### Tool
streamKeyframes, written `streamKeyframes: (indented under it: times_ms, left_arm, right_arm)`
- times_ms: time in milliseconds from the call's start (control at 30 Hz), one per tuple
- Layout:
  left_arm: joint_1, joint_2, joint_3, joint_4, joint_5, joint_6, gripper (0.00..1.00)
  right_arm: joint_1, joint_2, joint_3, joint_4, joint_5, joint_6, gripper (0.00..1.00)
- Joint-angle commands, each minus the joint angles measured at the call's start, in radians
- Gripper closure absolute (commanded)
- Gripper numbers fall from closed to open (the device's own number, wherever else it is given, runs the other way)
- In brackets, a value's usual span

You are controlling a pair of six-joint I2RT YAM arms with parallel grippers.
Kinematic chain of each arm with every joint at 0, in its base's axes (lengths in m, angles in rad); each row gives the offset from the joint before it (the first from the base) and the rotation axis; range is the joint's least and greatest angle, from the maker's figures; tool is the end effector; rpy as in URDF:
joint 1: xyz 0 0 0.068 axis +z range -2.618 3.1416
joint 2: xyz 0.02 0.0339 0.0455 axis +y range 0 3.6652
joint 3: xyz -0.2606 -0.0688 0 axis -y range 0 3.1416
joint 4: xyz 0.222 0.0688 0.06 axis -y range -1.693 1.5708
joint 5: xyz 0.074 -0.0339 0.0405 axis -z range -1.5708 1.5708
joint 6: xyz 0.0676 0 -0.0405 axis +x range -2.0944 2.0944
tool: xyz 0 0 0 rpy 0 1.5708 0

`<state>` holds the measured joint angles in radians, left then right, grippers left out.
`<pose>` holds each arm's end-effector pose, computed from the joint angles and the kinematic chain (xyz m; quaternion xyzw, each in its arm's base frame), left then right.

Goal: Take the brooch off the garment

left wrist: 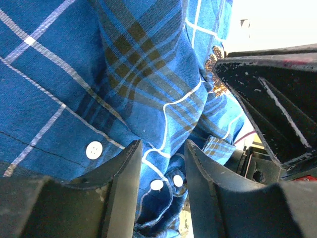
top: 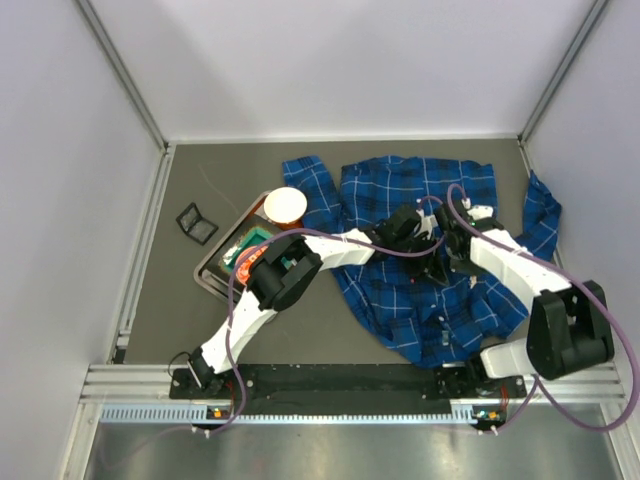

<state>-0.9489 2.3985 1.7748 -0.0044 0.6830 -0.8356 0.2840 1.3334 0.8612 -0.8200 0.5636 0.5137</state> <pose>0.2738 -0.4552 0.1346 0.1994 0.8296 -0.5204 0.0363 0.2211 0.0269 0.1932 0.1474 0.9406 -0.2020 0.2299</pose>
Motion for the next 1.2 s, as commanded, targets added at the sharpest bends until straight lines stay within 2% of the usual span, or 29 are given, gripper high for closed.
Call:
streamKeyframes:
  times_ms: [0, 267, 467, 567, 600, 633, 733, 767, 967, 1167]
  left_arm:
    - [0.002, 0.01, 0.046, -0.024, -0.026, 0.05, 0.53]
    - [0.002, 0.027, 0.071, -0.074, -0.052, 0.104, 0.52]
    - [0.001, -0.015, 0.06, -0.13, -0.077, 0.162, 0.49]
    - [0.001, -0.051, 0.052, -0.147, -0.083, 0.184, 0.48]
    - [0.001, -0.064, 0.046, -0.147, -0.086, 0.187, 0.48]
    - [0.001, -0.076, 0.04, -0.144, -0.083, 0.188, 0.48]
    - [0.002, -0.134, 0.0, -0.126, -0.069, 0.193, 0.47]
    - [0.002, -0.168, -0.026, -0.124, -0.074, 0.202, 0.47]
    - [0.01, -0.303, -0.136, -0.112, -0.105, 0.234, 0.44]
    - [0.027, -0.375, -0.236, -0.086, -0.163, 0.234, 0.43]
  right_arm:
    - [0.021, 0.09, 0.093, -0.137, 0.085, 0.065, 1.0]
    - [0.006, 0.085, 0.096, -0.235, 0.058, 0.14, 1.0]
    - [-0.147, -0.026, 0.056, -0.219, 0.004, 0.148, 1.0]
    - [-0.248, -0.115, 0.045, -0.148, -0.066, 0.114, 1.0]
    - [-0.279, -0.132, 0.036, -0.063, -0.108, 0.106, 1.0]
    - [-0.352, -0.151, 0.021, -0.012, -0.213, 0.092, 1.0]
    - [-0.437, -0.169, -0.057, 0.221, -0.429, 0.085, 1.0]
    - [-0.471, -0.163, -0.08, 0.257, -0.454, 0.092, 1.0]
    - [-0.561, -0.073, -0.184, 0.505, -0.551, 0.123, 1.0]
    - [-0.689, -0.027, -0.292, 0.564, -0.49, 0.201, 1.0]
